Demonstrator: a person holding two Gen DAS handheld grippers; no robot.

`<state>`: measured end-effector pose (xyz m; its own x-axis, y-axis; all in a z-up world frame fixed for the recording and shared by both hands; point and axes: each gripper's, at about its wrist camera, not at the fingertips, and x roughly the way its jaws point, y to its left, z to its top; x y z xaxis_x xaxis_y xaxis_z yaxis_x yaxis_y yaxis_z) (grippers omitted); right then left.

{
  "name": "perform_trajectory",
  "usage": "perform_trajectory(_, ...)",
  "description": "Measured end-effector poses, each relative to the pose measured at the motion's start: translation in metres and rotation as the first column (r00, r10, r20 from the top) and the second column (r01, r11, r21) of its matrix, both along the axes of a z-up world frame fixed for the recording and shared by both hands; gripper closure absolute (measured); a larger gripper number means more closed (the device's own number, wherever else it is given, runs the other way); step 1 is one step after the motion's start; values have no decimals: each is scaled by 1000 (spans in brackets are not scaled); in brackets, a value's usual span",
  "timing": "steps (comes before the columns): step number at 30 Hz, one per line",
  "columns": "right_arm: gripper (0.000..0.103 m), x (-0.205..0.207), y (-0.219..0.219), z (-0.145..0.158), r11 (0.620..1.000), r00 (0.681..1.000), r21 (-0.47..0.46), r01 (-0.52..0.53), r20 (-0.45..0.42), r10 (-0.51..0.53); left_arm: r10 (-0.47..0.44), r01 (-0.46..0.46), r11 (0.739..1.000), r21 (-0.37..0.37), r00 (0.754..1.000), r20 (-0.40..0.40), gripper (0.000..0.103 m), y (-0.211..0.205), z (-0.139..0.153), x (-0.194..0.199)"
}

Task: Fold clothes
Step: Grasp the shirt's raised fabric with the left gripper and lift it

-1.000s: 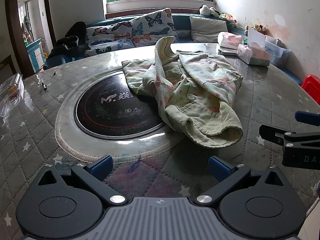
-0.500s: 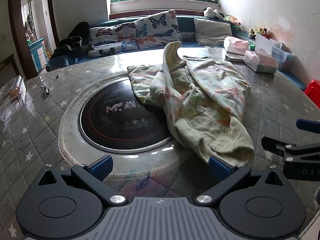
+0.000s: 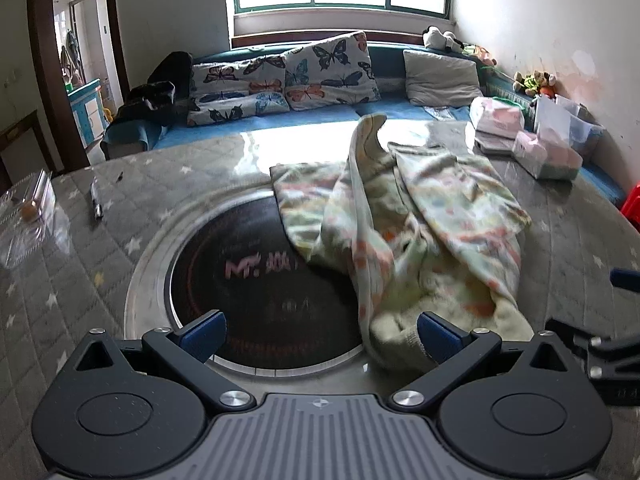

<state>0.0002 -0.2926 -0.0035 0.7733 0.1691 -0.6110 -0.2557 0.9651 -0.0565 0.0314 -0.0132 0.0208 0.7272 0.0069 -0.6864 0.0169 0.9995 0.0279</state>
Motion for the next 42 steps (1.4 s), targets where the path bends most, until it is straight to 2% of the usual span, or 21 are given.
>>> perform_trajectory(6, 0, 14, -6, 4, 1000, 1000, 19, -6, -13, 6, -3, 3, 1000, -18, 1000, 17, 0, 0, 12, 25)
perform_trajectory(9, 0, 21, -8, 7, 1000, 1000, 28, -9, -14, 10, -17, 17, 1000, -3, 999, 33, 0, -3, 15, 39)
perform_trajectory(15, 0, 37, -8, 6, 999, 1000, 36, -20, -19, 20, -13, 14, 1000, -9, 1000, 25, 1, -10, 9, 80)
perform_trajectory(18, 0, 46, -6, 5, 999, 999, 29, -28, -24, 28, -15, 15, 1000, 12, 999, 30, 1, -14, 4, 99)
perform_trajectory(22, 0, 57, -4, 6, 999, 999, 26, -38, -24, 38, -12, 11, 1000, 17, 1000, 25, 7, -15, -3, 124)
perform_trajectory(24, 0, 62, -3, 7, 999, 999, 25, -40, -22, 40, -10, 10, 1000, 10, 1000, 17, 14, -15, -7, 133)
perform_trajectory(27, 0, 67, -2, 7, 999, 999, 25, -39, -24, 40, -31, 31, 999, -42, 999, -12, 20, -11, -14, 146)
perform_trajectory(28, 0, 68, -2, 7, 999, 999, 25, -39, -26, 40, -35, 34, 998, -55, 999, -23, 26, -10, -16, 149)
perform_trajectory(30, 0, 70, -1, 5, 999, 999, 23, -40, -33, 40, -46, 42, 995, -87, 998, -44, 44, -8, -22, 155)
perform_trajectory(31, 0, 71, -1, 4, 999, 999, 21, -40, -36, 41, -53, 47, 993, -105, 997, -54, 61, -6, -25, 157)
perform_trajectory(32, 0, 71, -1, 2, 999, 998, 19, -40, -40, 41, -58, 49, 990, -130, 996, -68, 73, -4, -27, 158)
perform_trajectory(35, 0, 73, -1, -1, 999, 998, 10, -38, -48, 38, -56, 43, 984, -175, 996, -73, 93, 4, -29, 155)
perform_trajectory(42, 1, 84, 2, 6, 999, 998, 17, -50, -22, 51, 24, -25, 986, -165, 1000, -9, 98, 30, -16, 129)
